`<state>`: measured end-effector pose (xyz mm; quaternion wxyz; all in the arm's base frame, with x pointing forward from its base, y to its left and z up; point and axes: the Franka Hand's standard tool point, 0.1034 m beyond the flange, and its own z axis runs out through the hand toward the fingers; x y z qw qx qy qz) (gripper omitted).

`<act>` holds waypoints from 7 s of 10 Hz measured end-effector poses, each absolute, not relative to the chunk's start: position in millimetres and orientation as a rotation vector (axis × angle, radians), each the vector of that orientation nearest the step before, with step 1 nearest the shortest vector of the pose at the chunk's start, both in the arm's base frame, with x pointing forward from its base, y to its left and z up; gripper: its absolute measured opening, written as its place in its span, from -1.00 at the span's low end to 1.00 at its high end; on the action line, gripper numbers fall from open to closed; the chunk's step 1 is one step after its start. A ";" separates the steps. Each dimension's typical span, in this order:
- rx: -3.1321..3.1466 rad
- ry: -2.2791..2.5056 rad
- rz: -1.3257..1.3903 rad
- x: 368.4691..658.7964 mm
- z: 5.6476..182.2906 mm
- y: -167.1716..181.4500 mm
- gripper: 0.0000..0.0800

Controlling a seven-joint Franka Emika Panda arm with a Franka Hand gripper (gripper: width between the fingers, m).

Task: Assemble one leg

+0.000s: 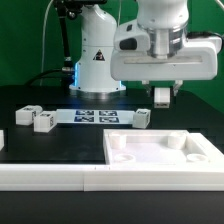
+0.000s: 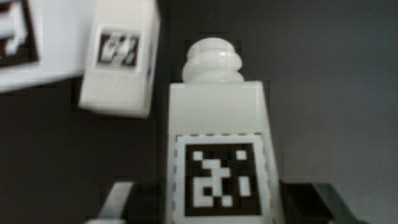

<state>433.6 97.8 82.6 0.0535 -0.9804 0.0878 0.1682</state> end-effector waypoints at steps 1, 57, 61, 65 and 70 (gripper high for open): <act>-2.998 0.245 0.461 435.9 83.5 93.1 -0.27; -2.917 -0.111 -0.870 608.6 72.7 117.5 0.19; -2.917 -0.111 -0.869 608.5 72.3 117.5 0.62; -2.937 -0.122 -0.774 611.4 87.8 115.2 0.62; -2.977 -0.129 -0.463 625.1 87.9 116.8 0.62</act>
Offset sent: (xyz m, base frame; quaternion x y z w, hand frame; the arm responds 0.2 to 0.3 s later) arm 0.0227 -0.0030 0.0085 -0.0238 0.0987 -0.0637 0.9928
